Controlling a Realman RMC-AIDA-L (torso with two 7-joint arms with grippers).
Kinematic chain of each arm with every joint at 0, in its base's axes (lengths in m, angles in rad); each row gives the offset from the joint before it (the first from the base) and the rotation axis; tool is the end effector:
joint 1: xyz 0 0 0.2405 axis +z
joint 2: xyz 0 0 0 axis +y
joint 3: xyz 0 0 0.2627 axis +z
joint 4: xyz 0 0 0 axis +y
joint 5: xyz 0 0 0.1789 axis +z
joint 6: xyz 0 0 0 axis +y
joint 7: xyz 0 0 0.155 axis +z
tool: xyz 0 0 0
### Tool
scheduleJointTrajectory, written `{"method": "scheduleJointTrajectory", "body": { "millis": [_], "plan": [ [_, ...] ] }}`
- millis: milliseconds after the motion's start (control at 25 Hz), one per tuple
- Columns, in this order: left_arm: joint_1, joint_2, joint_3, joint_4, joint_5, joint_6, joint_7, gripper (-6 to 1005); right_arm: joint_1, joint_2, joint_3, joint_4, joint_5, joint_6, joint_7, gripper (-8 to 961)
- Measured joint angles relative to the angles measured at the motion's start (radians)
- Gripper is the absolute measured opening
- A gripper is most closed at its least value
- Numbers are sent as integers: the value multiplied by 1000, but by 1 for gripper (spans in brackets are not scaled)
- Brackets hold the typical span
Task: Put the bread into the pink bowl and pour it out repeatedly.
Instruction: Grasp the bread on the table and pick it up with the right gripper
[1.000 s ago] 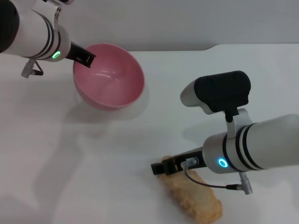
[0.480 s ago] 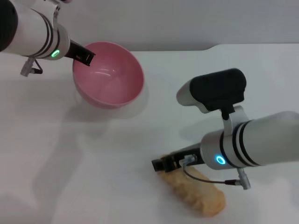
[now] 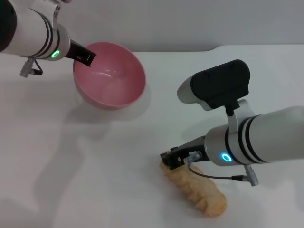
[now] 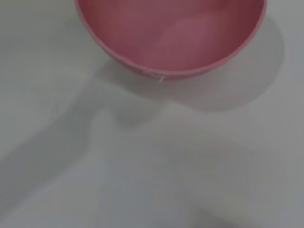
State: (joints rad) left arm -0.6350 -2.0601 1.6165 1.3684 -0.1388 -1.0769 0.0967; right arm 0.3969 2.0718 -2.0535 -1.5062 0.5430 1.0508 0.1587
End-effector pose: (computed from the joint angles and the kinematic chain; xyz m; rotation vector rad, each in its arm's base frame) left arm -0.1760 0.4016 0.0054 -2.0626 -0.7229 0.2829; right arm 0.1682 0.2736 -0.1038 -2.4318 1.1890 -0.1617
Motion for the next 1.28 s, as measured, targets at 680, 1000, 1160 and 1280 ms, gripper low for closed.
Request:
{"method": "scheduleJointTrajectory", "body": {
  "millis": [680,1000,1160,1280],
  "plan": [
    [11,-2,9,-8,-8,2,0,39,-25,1,2,-123,-37,17,-5,99],
    [10,-2,8,-11,-9,6,0,39,-32,0,45,-321,-123,82,-5,42],
    [6,-1,9,-15,-9,6,0,39,-40,1,76,-420,-176,119,-5,33],
    [3,0,9,-18,-9,6,0,39,-41,2,95,-487,-211,141,-5,32]
  ]
}}
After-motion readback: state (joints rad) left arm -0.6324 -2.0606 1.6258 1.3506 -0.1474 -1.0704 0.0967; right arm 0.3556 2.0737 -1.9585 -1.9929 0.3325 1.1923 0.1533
